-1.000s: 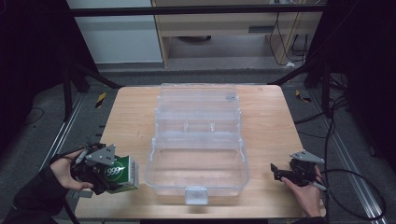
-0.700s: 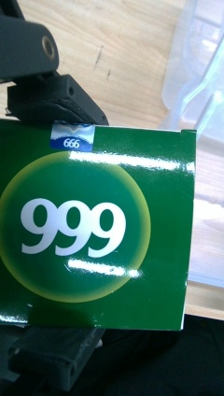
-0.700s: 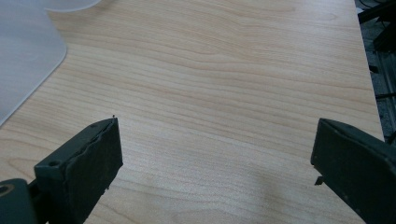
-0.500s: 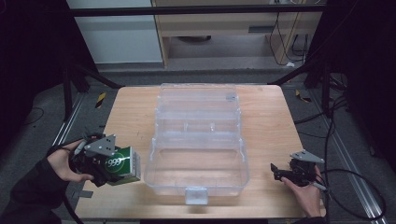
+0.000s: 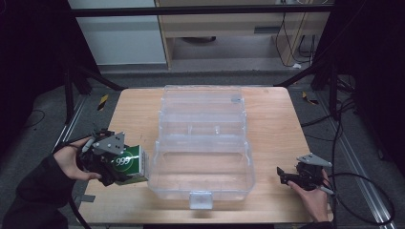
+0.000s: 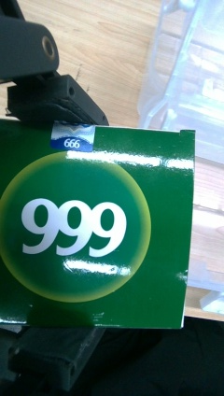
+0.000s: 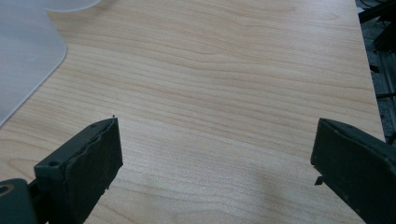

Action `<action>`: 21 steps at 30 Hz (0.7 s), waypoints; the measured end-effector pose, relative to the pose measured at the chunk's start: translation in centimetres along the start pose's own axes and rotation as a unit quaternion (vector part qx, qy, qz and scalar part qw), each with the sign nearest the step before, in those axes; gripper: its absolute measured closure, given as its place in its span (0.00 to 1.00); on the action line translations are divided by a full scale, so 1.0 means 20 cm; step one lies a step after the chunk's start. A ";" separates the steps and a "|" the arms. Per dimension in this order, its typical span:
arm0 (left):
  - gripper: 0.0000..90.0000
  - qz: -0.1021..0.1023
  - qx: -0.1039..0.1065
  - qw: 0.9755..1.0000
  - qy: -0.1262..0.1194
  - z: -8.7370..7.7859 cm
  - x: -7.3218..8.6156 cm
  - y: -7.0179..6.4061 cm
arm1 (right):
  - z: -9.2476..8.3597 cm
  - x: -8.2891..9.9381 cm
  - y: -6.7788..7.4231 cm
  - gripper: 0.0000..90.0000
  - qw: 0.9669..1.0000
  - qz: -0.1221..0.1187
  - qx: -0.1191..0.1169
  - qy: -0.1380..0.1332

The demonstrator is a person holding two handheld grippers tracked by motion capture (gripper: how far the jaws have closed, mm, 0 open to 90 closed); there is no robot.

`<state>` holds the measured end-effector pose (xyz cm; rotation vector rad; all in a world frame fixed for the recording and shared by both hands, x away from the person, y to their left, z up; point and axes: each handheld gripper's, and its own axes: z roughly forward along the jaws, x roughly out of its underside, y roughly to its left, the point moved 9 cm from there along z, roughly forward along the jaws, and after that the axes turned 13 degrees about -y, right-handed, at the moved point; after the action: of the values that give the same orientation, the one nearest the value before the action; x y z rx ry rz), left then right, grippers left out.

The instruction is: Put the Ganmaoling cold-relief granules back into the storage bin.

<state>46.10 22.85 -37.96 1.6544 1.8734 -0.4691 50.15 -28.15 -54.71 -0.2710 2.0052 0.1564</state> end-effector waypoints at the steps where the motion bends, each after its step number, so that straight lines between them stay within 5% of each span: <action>1: 0.16 0.003 0.002 1.000 0.000 0.01 -0.02 0.00 | 0.00 0.00 0.00 0.03 1.000 0.000 0.000 0.000; 21: 0.16 0.024 0.016 1.000 -0.005 0.11 -0.16 0.00 | 0.00 0.00 0.00 0.03 1.000 0.001 0.000 -0.002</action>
<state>46.69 19.01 -37.67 1.7122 1.8228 -0.4891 50.14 -28.16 -54.63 -0.2693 2.0022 0.1587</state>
